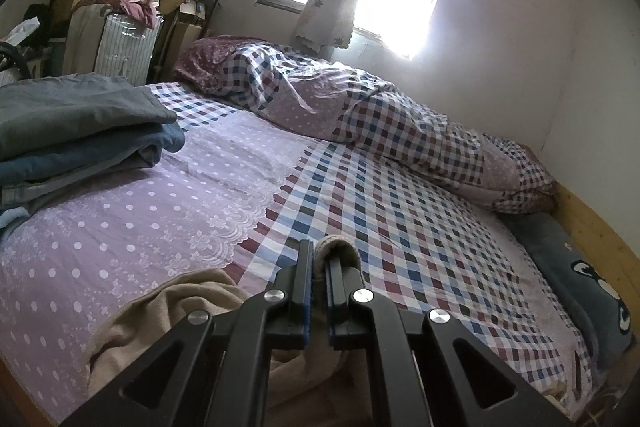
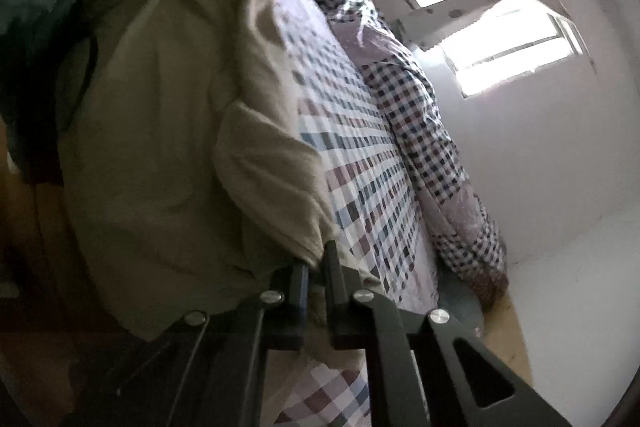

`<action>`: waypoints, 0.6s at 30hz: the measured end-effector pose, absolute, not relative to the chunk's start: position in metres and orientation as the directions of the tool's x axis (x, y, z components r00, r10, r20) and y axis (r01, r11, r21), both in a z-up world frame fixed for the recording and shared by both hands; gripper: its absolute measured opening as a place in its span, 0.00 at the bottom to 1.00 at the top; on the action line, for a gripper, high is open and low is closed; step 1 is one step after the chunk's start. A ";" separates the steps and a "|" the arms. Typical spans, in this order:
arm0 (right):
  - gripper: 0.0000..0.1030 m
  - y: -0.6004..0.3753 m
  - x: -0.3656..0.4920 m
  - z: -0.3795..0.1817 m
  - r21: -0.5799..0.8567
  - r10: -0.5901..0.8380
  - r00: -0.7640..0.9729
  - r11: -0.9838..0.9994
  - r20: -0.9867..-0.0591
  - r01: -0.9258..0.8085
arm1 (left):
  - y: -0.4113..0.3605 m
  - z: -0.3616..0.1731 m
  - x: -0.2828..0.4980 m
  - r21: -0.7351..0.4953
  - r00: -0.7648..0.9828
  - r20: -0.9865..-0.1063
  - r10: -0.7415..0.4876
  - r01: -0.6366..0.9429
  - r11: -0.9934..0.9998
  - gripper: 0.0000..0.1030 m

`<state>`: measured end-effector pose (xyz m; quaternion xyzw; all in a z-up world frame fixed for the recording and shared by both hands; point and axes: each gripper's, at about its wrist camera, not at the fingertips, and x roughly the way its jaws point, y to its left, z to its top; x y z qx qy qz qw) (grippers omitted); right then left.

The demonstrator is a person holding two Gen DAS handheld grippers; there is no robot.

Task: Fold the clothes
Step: 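Hold the shirt up between both tools and shake it out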

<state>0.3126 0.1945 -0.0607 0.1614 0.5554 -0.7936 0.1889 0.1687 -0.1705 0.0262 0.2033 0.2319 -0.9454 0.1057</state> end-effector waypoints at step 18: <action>0.05 0.213 0.324 0.033 -0.562 -0.183 -0.834 -0.662 -0.521 0.496 | -0.174 0.047 0.199 -0.383 -0.909 -0.399 -0.120 0.284 -0.879 0.04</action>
